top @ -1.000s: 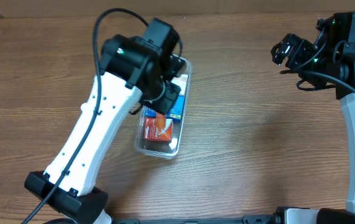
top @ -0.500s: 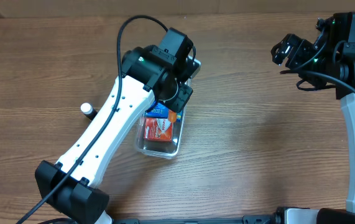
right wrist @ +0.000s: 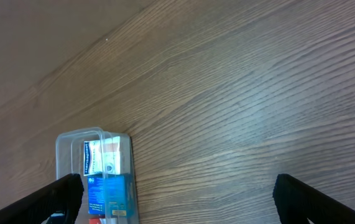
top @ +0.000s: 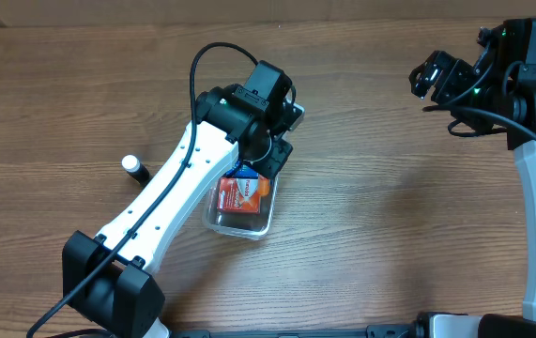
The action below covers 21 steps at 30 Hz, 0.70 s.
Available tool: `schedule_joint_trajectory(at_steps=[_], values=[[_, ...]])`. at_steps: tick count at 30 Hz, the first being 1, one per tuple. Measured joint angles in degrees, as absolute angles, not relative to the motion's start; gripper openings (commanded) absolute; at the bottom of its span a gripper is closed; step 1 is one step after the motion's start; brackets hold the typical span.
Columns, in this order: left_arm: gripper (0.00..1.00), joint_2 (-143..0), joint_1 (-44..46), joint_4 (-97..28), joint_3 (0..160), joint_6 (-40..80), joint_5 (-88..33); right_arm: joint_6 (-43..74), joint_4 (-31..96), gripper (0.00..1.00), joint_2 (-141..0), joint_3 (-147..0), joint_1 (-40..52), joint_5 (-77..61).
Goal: Pack container
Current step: 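Lower the orange tube into the container and release it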
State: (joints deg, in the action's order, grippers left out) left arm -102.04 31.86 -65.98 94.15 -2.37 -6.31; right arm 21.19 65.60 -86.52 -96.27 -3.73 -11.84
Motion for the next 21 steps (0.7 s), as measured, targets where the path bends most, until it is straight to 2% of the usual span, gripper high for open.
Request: schedule_joint_trajectory(at_steps=[12, 21], values=[[0.2, -102.0, 31.9, -57.5, 85.8, -3.4, -6.9, 21.2, 65.6, 1.0, -86.5, -96.3, -3.7, -11.8], [0.25, -102.0, 31.9, -56.3, 84.5, -3.4, -6.2, 21.2, 65.6, 1.0, -86.5, -96.3, -3.7, -11.8]])
